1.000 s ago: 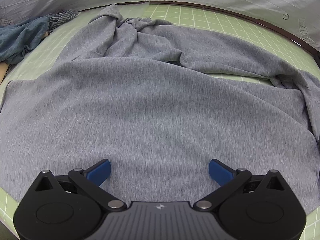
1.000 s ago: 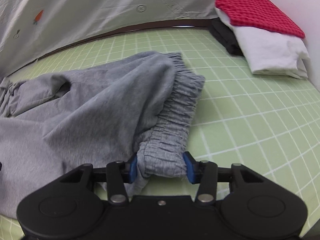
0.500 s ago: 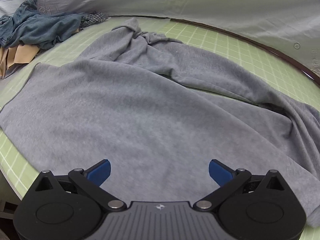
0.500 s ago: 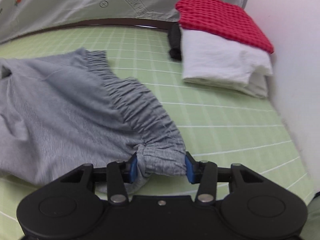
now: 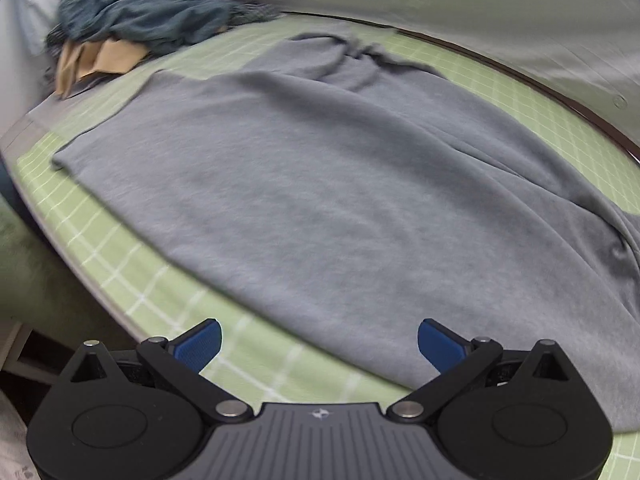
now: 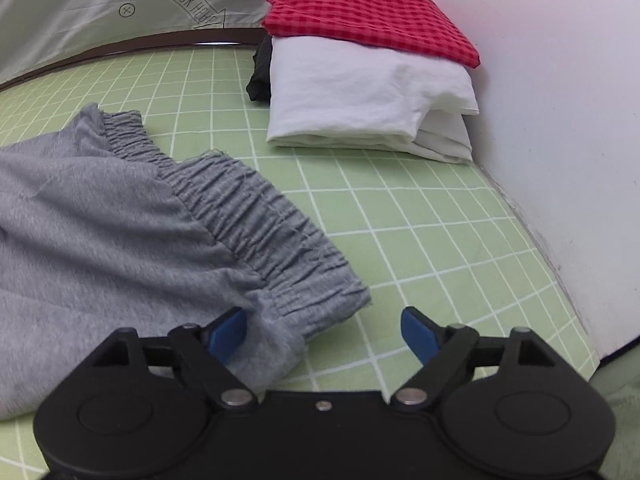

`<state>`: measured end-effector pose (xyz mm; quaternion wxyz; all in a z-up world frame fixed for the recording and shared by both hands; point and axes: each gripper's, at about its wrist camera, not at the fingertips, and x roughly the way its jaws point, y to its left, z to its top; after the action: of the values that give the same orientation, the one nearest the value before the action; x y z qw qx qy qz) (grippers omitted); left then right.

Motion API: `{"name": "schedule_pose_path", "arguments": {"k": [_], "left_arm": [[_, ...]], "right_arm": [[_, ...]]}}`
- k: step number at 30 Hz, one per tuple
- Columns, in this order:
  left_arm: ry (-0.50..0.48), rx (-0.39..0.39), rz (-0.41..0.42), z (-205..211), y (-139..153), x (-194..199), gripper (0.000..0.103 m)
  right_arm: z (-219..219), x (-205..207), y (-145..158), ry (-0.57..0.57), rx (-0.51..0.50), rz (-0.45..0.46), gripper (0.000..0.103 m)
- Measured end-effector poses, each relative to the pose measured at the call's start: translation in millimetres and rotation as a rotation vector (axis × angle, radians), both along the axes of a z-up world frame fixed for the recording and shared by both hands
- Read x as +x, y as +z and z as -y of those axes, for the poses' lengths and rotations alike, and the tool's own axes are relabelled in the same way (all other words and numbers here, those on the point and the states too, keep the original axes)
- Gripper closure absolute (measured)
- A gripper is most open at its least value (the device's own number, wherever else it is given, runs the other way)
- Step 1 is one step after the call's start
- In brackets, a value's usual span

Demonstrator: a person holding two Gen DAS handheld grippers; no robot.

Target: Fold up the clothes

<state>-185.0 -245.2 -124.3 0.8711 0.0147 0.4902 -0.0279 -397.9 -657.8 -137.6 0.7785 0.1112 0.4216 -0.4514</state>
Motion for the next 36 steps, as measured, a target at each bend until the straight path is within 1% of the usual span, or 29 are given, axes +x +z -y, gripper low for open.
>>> {"name": "schedule_pose_path", "arguments": {"k": [1, 2, 4, 7, 11, 13, 15, 16, 17, 18, 21, 23, 24, 25, 27, 28, 29, 30, 31, 33, 34, 36], "left_arm": [[0.018, -0.003, 0.005, -10, 1, 4, 0.000], [0.036, -0.006, 0.010, -21, 2, 8, 0.000], [0.076, -0.014, 0.018, -44, 2, 20, 0.000], [0.137, -0.033, 0.020, -88, 1, 49, 0.000], [0.220, -0.054, 0.011, -154, 1, 98, 0.002], [0.296, -0.104, 0.020, -194, 2, 122, 0.003], [0.364, -0.169, 0.027, -231, 2, 144, 0.007], [0.394, -0.205, 0.022, -248, 1, 157, 0.011], [0.412, -0.231, 0.015, -262, 0, 169, 0.019], [0.408, -0.241, 0.002, -271, -2, 178, 0.021], [0.395, -0.264, -0.039, -295, -6, 206, 0.022], [0.360, -0.243, -0.064, -298, -8, 216, 0.023], [0.341, -0.241, -0.070, -299, -10, 219, 0.023], [0.316, -0.243, -0.065, -300, -10, 221, 0.025], [0.275, -0.240, -0.057, -300, -11, 225, 0.035], [0.261, -0.243, -0.054, -301, -11, 226, 0.049], [0.260, -0.263, -0.056, -302, -11, 228, 0.072], [0.259, -0.283, -0.058, -304, -11, 230, 0.088], [0.259, -0.299, -0.056, -305, -10, 232, 0.099], [0.246, -0.296, -0.020, -303, -3, 233, 0.100], [0.222, -0.291, 0.011, -300, 3, 235, 0.100], [0.179, -0.310, 0.072, -297, 19, 241, 0.100]], "right_arm": [[-4, 3, 2, -0.008, -0.004, 0.013, 0.006], [-10, 8, 6, -0.016, -0.014, 0.030, 0.004], [-22, 17, 12, -0.032, -0.035, 0.060, 0.003], [-44, 42, 20, -0.053, -0.066, 0.087, 0.002], [-90, 82, 27, -0.081, -0.081, 0.108, 0.002], [-123, 102, 27, -0.069, -0.075, 0.113, 0.002], [-160, 123, 22, -0.031, -0.077, 0.116, 0.002], [-177, 133, 19, -0.014, -0.078, 0.115, 0.002], [-191, 143, 15, -0.006, -0.074, 0.114, 0.002], [-204, 152, 11, -0.004, -0.064, 0.115, 0.002], [-236, 173, 5, -0.013, -0.021, 0.123, 0.002], [-253, 182, 8, -0.003, -0.024, 0.110, 0.002], [-261, 185, 9, 0.003, -0.030, 0.101, 0.002], [-268, 188, 11, 0.005, -0.035, 0.094, 0.002], [-277, 188, 14, -0.006, -0.039, 0.088, 0.002], [-280, 187, 14, -0.010, -0.038, 0.085, 0.002], [-282, 186, 14, -0.014, -0.037, 0.079, 0.002], [-283, 185, 13, -0.020, -0.036, 0.073, 0.002], [-284, 184, 13, -0.025, -0.035, 0.066, 0.002], [-286, 182, 12, -0.054, -0.037, 0.064, 0.002], [-285, 181, 12, -0.071, -0.035, 0.066, 0.002], [-279, 181, 8, -0.095, -0.020, 0.067, 0.002]]}}
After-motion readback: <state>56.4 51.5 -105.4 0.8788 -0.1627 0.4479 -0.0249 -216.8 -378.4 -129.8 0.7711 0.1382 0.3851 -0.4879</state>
